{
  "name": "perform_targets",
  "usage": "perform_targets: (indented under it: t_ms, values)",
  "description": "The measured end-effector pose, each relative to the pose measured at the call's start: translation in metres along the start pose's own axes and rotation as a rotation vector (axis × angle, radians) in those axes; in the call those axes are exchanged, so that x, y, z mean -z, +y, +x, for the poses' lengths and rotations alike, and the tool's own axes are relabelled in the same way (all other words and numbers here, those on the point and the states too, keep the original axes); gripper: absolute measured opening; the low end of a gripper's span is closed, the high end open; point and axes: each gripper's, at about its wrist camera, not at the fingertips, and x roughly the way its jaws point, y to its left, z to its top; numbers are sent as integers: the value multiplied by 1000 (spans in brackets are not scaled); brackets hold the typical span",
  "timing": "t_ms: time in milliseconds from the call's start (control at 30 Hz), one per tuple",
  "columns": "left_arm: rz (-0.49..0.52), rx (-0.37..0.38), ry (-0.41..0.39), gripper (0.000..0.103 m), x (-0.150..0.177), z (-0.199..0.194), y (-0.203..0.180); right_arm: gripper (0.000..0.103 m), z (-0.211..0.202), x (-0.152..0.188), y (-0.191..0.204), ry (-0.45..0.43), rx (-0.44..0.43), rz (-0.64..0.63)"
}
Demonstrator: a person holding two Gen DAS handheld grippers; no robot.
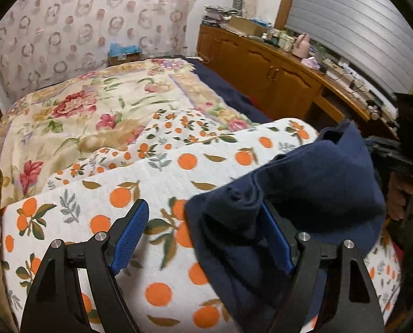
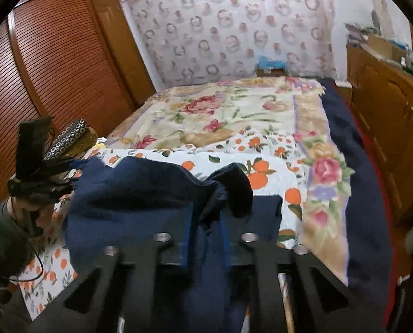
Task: Fold small clothes
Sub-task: 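Lift the folded navy shirt with both grippers off the sheet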
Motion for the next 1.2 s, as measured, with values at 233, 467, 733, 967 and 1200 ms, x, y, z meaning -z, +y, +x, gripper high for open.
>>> perform_targets:
  t_ms: [233,467,733,967,1200]
  values:
    - [-12,-16,17,81,7,5,6,11,-13,12,-11,5,185,48]
    - [-54,95,38,75,6,11,5,31,-15,8,-10,-6,205,47]
    - [-58,180,54,56,3,13,1,64,7,13,-22,62,162,67]
    - [-61,180,57,57,2,12,0,65,20,8,-33,104,118,118]
    - [-51,174,45,39,3,11,0,65,27,7,-36,100,90,139]
